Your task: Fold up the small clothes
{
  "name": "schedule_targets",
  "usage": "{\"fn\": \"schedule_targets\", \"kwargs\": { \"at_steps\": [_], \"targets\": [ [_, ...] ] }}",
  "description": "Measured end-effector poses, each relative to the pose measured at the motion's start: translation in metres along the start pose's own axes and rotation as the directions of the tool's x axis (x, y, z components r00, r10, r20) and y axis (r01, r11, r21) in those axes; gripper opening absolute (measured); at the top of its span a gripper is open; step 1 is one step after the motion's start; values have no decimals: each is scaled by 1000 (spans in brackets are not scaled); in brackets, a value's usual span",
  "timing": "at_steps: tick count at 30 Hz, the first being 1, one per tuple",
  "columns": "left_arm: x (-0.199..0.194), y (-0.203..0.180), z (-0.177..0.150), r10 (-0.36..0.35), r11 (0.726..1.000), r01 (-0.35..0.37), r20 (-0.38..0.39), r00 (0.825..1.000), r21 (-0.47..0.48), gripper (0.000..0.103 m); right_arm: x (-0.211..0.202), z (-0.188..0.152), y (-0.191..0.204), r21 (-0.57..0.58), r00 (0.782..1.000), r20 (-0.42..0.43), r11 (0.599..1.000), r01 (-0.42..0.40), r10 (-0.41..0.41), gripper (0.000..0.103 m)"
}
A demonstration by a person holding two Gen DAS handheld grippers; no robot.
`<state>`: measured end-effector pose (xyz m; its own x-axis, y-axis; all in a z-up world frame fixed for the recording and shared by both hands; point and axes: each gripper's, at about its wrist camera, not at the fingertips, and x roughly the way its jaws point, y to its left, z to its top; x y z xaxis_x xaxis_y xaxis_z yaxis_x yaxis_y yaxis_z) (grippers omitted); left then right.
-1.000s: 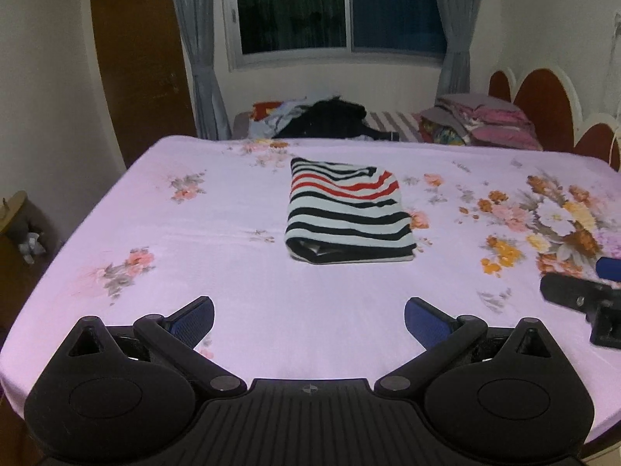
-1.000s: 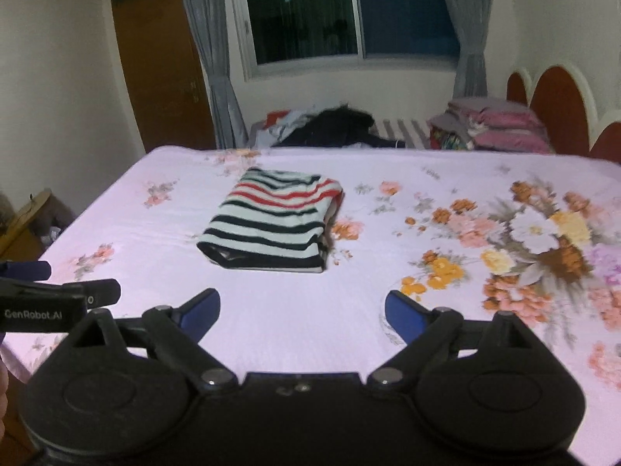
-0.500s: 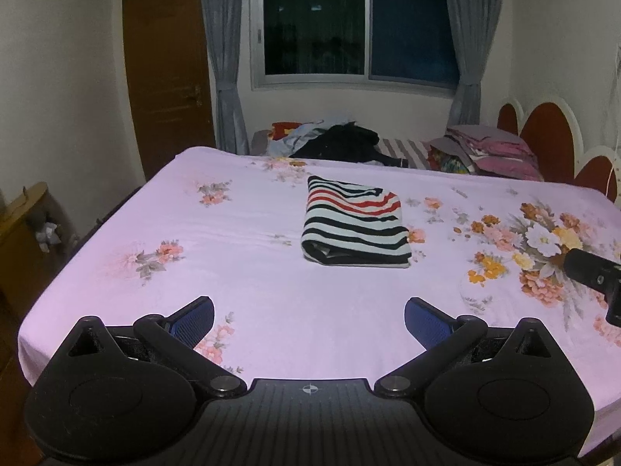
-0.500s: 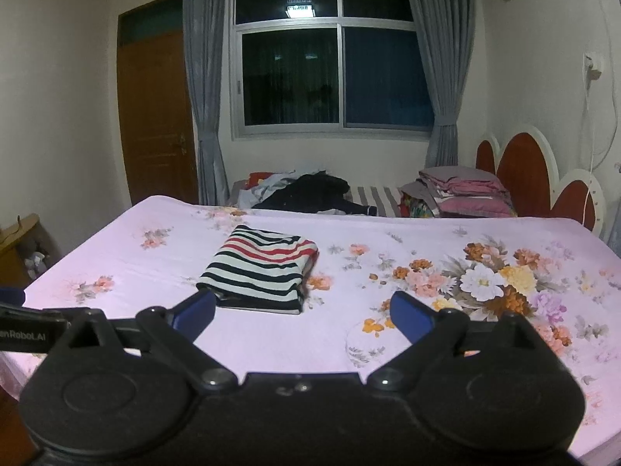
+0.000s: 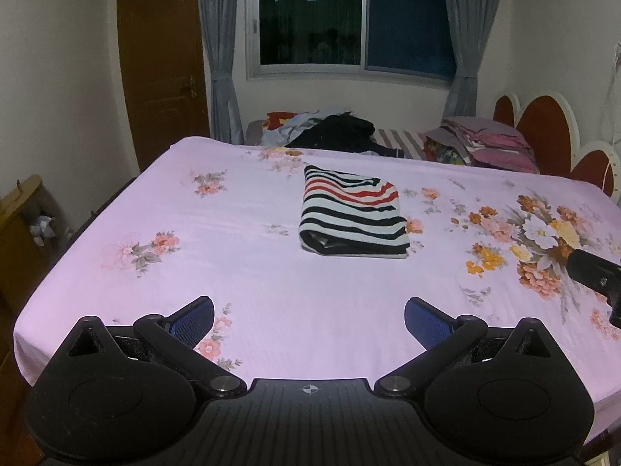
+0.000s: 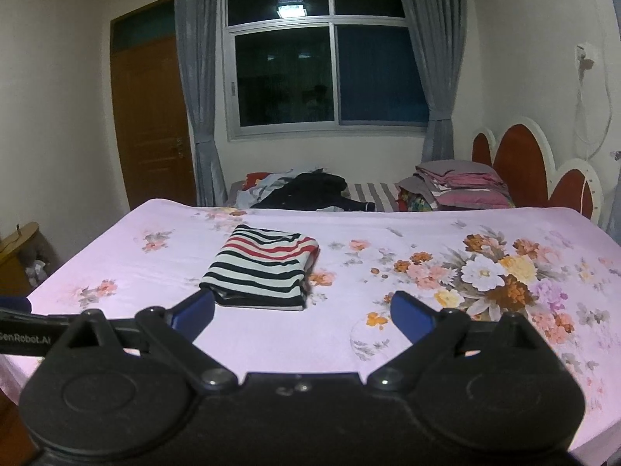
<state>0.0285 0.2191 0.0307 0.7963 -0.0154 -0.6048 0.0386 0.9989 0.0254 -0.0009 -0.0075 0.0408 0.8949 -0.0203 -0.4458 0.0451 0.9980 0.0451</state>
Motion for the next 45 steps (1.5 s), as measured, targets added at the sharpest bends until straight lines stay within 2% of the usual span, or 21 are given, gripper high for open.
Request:
{"fn": "schedule_targets", "kwargs": {
  "at_steps": [23,45],
  "targets": [
    [18,-13,13,-24,999,24,-7,1000,45,103,11,0,-4,45,1000,-17,999,24,-23,98],
    [23,-17,11,14,999,-13,-16,1000,36,103,31,1,-8,46,999,-40,998,-29,31,98]
  ]
}}
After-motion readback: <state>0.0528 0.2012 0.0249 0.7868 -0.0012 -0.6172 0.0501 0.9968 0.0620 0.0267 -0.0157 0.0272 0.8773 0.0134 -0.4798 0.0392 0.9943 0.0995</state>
